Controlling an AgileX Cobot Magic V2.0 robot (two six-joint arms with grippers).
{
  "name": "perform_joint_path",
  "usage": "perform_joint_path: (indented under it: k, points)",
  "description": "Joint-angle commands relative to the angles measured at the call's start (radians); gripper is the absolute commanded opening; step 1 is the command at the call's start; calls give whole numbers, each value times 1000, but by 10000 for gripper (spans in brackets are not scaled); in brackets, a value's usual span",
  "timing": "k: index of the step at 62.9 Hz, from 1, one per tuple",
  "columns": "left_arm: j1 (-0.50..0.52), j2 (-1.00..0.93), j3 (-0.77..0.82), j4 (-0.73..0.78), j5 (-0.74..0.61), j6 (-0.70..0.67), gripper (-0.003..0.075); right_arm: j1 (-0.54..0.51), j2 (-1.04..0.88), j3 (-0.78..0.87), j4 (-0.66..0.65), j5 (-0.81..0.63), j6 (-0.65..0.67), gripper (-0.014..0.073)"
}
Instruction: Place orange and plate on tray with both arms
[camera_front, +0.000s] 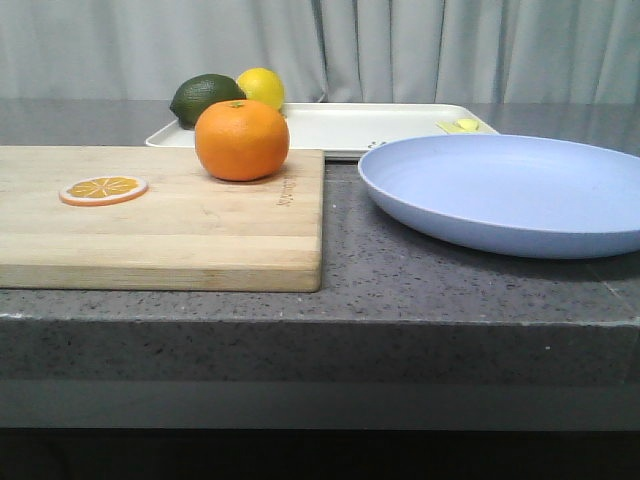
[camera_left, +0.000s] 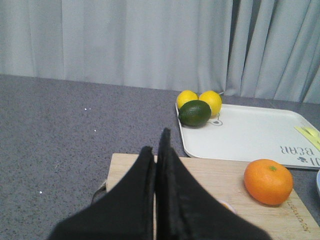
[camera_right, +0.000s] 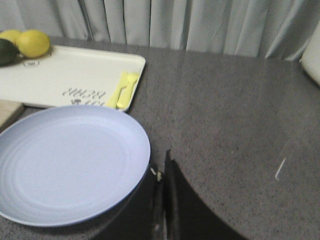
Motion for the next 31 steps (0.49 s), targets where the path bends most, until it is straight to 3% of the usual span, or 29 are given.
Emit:
perform_joint_path:
  k: [1, 23, 27, 31]
  points:
    - [-5, 61, -38, -33, -49, -6, -20, -1, 74, -40, 0, -21, -4, -68]
    - [-5, 192, -38, -6, -54, -1, -20, -1, 202, -40, -6, -23, -4, -56]
    - [-5, 209, -38, 13, -47, 1, -17, -1, 206, -40, -6, -28, -4, 18]
    - [-5, 219, -38, 34, -47, 1, 24, -1, 206, -40, -6, -32, -4, 167]
